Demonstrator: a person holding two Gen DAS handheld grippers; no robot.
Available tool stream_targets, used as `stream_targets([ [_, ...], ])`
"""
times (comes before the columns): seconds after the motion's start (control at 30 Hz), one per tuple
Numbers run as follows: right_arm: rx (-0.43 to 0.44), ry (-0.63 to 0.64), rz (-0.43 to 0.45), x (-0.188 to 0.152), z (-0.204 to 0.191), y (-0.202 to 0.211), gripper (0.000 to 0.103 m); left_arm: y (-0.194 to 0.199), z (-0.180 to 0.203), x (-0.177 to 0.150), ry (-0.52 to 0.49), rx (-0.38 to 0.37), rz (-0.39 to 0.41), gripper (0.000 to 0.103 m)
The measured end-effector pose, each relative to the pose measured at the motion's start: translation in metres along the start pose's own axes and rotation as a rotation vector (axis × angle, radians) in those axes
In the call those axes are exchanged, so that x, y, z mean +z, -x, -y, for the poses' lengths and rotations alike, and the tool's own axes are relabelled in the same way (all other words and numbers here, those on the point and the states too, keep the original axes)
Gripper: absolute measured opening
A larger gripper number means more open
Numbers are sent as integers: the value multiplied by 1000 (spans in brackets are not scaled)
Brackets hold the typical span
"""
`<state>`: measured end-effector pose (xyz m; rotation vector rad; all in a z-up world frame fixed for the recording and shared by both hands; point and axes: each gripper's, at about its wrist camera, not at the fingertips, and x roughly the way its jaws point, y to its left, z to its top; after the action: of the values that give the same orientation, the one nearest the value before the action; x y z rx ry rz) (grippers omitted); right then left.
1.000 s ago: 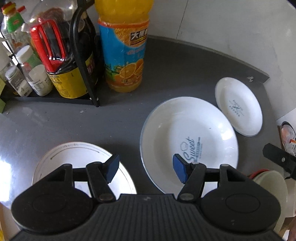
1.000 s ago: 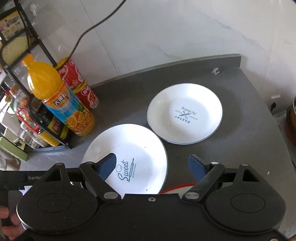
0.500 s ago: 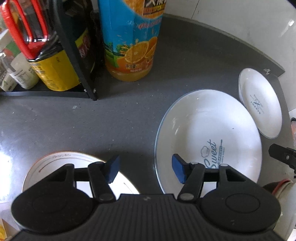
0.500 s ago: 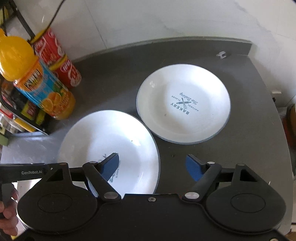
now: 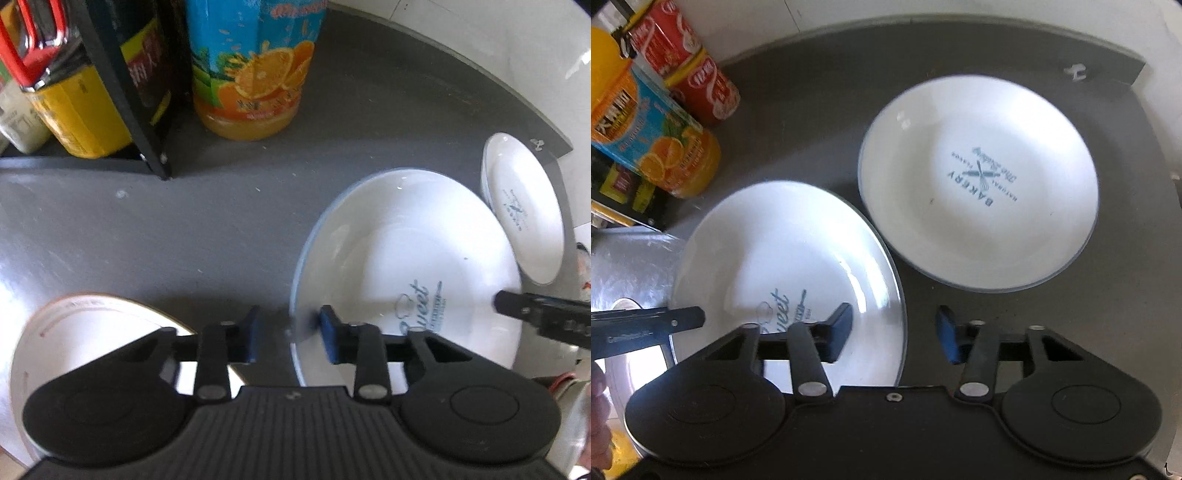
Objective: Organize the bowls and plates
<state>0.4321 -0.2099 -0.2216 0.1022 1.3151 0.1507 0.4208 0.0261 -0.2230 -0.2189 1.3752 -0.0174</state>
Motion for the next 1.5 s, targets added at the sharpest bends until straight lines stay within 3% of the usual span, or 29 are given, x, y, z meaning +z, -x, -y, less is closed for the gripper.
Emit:
stream_targets([
  [0.1,11,2,-27,-2,-1,-8,34,-3,5,0,2,-12,-19,17],
  [0.23,44,-19,-48,0,2,-15,29,-4,5,-1,26,-8,-12,17],
  [0.6,102,10,30,-9,10,-3,19,0,-3,-6,46,-28,4,17],
  [0.8,109,102,104,-18,-2,15,18,10,-13,-8,57,-35,32,17],
  [1.03,132,150,134,-22,0,34,17,29,-21,-10,61,-25,58,17],
  [1.5,194,251,176,-26,-35,53,17,79,-39,-12,74,17,113,18],
])
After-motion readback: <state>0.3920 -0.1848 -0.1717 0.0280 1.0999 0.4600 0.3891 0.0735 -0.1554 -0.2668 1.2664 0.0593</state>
